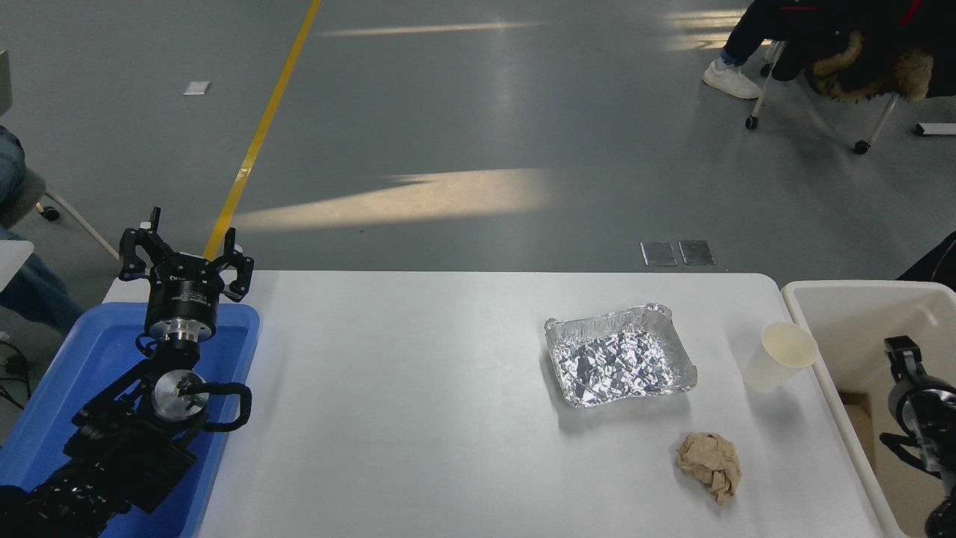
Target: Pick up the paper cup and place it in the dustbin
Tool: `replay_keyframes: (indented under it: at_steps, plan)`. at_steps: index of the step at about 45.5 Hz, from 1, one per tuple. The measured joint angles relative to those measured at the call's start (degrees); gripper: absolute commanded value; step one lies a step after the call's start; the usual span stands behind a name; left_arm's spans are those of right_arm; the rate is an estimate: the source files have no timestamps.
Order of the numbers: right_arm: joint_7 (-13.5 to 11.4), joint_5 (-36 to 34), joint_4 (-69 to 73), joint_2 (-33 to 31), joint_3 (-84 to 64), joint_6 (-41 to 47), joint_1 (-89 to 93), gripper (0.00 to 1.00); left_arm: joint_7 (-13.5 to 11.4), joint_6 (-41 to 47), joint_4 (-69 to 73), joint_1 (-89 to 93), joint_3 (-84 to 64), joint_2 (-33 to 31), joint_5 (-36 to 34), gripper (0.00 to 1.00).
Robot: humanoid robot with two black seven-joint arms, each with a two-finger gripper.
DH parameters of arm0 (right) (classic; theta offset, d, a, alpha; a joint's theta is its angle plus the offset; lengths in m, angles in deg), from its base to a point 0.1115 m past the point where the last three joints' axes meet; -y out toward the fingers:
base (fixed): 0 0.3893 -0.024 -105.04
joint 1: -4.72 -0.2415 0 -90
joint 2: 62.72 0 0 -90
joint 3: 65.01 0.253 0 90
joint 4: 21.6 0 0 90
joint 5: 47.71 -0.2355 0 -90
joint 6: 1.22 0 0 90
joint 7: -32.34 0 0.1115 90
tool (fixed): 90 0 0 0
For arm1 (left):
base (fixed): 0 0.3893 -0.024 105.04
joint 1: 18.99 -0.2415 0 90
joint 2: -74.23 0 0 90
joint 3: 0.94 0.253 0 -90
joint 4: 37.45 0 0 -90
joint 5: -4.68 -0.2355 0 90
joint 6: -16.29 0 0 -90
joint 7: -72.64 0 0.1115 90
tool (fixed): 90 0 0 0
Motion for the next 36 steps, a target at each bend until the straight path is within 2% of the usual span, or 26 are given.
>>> replay_keyframes:
  at_steps: [27, 36]
  plan:
    - [-0.2, 0.2, -0.1, -0.4, -0.5, 0.6, -2.8, 1.00, 0.1, 0.1, 0.0, 0.1, 0.0, 0.0, 0.0, 0.99]
    - [0.0, 0.3, 0.3, -3.4, -6.6, 1.0, -2.9, 1.00, 0.1, 0.1, 0.0, 0.1, 0.0, 0.0, 0.0, 0.99]
